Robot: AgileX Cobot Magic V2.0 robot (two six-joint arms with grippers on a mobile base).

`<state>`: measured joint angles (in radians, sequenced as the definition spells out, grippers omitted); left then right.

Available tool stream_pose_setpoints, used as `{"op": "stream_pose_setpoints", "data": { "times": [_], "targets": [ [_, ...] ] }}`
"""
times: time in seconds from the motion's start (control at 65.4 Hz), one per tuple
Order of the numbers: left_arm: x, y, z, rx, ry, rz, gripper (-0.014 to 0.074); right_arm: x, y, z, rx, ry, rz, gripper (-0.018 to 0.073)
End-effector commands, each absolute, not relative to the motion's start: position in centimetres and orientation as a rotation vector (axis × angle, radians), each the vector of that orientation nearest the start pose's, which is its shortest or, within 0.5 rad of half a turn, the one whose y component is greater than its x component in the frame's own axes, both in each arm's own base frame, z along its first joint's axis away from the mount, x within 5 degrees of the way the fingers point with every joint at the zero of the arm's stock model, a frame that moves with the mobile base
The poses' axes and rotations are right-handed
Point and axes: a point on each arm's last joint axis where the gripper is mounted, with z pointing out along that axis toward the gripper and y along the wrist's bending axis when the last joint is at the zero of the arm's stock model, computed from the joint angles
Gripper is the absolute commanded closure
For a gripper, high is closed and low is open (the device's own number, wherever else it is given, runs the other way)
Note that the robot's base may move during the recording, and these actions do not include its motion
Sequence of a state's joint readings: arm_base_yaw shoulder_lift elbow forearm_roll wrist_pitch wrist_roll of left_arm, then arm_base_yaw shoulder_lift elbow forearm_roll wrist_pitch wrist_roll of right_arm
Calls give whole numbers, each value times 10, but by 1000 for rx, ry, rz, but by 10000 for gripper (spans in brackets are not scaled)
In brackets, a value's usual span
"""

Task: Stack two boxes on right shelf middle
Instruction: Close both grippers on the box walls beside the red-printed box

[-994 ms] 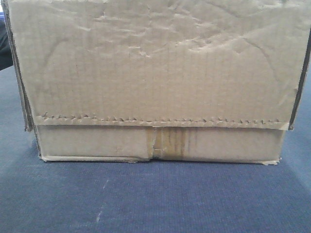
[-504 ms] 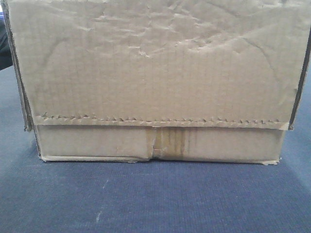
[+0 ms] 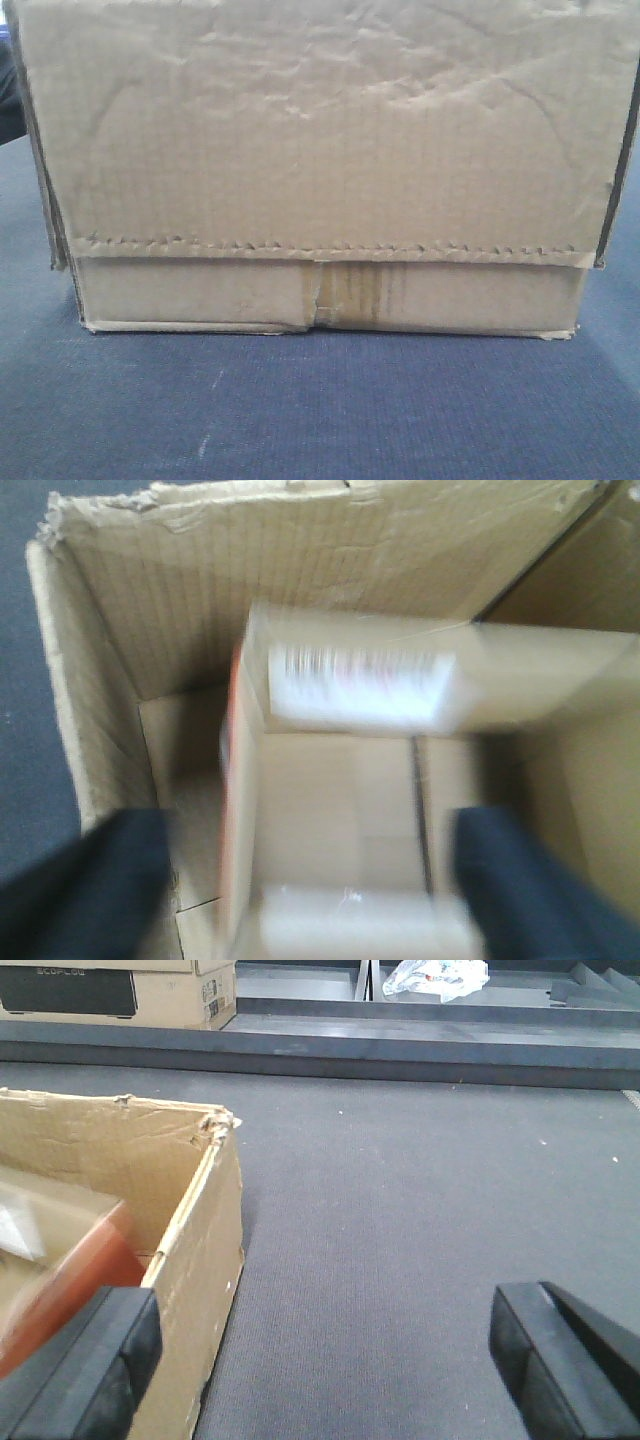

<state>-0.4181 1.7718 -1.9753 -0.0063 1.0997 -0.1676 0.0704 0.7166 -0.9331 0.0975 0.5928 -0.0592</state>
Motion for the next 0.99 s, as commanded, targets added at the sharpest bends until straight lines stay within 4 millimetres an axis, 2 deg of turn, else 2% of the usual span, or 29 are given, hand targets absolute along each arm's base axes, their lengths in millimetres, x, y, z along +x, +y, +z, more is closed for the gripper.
{"op": "stream_pose_setpoints", "data": {
  "times": [0.0,0.092,0.26,0.382,0.474,0.627,0.764,0.978],
  "targets": [
    [348,-158,437,287,2323,-318,-5,132,15,410,-79,1846,125,-10],
    [340,-153,453,285,2297,-309,-3,131,15,410,-78,1851,133,-10],
    [320,-134,484,269,2235,-189,-3,129,15,419,-84,1865,135,-10],
    [310,-119,494,268,2220,-94,-3,134,17,432,-95,1888,139,-10],
    [309,-108,498,277,2209,-67,-3,141,21,442,-126,1936,156,-10],
    [313,-89,494,250,2238,-113,-3,163,35,453,-230,2044,190,-10],
    [314,-79,482,249,2289,-181,-3,189,46,447,-287,2175,207,-10],
    [322,-80,438,287,2444,-154,-3,236,59,420,-326,2373,208,-10]
  ]
}}
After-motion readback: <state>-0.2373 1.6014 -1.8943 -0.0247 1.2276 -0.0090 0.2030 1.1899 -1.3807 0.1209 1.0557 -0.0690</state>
